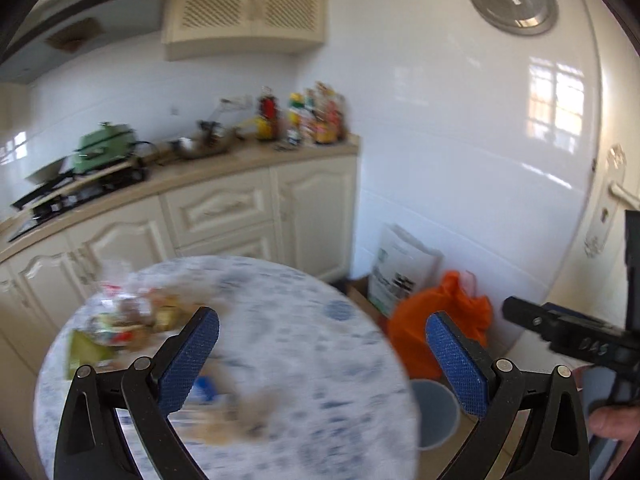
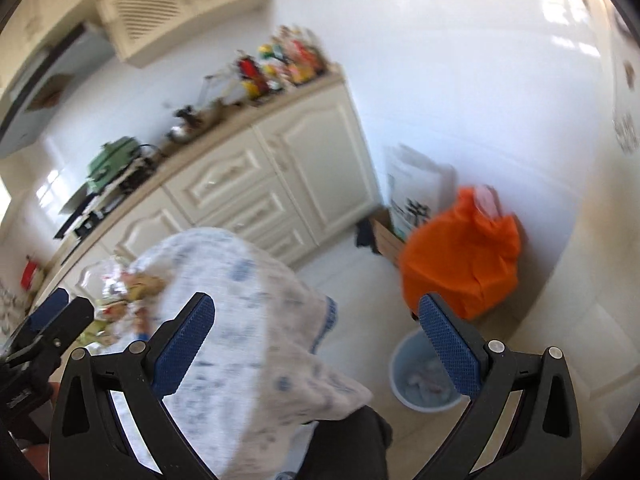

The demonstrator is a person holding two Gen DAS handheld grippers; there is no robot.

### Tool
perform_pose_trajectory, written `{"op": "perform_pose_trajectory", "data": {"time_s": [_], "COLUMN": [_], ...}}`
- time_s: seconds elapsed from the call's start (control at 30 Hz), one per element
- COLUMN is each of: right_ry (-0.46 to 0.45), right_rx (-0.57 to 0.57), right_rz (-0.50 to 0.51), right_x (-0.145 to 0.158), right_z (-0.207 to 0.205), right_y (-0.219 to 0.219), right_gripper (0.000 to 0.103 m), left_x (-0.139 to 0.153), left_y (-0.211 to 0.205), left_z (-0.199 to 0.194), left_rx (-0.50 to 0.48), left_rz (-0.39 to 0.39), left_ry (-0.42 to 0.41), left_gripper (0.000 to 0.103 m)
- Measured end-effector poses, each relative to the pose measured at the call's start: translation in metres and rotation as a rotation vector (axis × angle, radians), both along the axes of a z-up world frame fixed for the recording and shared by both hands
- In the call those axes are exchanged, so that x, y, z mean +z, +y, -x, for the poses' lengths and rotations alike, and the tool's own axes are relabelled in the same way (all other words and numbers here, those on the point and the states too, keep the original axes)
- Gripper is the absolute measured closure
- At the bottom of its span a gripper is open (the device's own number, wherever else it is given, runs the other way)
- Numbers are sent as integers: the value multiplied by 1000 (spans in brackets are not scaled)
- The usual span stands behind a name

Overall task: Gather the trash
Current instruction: 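Return both tools from the bin to the table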

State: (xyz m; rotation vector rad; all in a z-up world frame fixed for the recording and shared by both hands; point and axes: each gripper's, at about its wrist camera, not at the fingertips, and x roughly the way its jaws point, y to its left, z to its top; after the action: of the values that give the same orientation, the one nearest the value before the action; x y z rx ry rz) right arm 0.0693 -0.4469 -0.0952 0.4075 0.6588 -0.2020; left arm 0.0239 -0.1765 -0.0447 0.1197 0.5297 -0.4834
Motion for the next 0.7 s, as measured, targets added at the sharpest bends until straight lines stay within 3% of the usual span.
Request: {"op": "perform_pose_trajectory", "data": {"time_s": [0.17,0.37,0.57,0.7], "right_ry": [-48,-63,-24,47], "right_rx": [136,317,455,567], "right_rz": [65,123,173,202], "right_x": [23,30,14,-13], "right_z": [-15,-38,-58,-71], "right_y": [58,130,185,218], "right_gripper": [0,0,0,0], "left_x": [-1,-4,-10,-18], "left_y": [68,131,163,174], "left_z": [15,31,45,49], "left_rx": [122,266,375,434], "left_rz": [29,49,30,22], "left_ry": [-29,-42,-28,15], "left_gripper": [1,1,1,1]}}
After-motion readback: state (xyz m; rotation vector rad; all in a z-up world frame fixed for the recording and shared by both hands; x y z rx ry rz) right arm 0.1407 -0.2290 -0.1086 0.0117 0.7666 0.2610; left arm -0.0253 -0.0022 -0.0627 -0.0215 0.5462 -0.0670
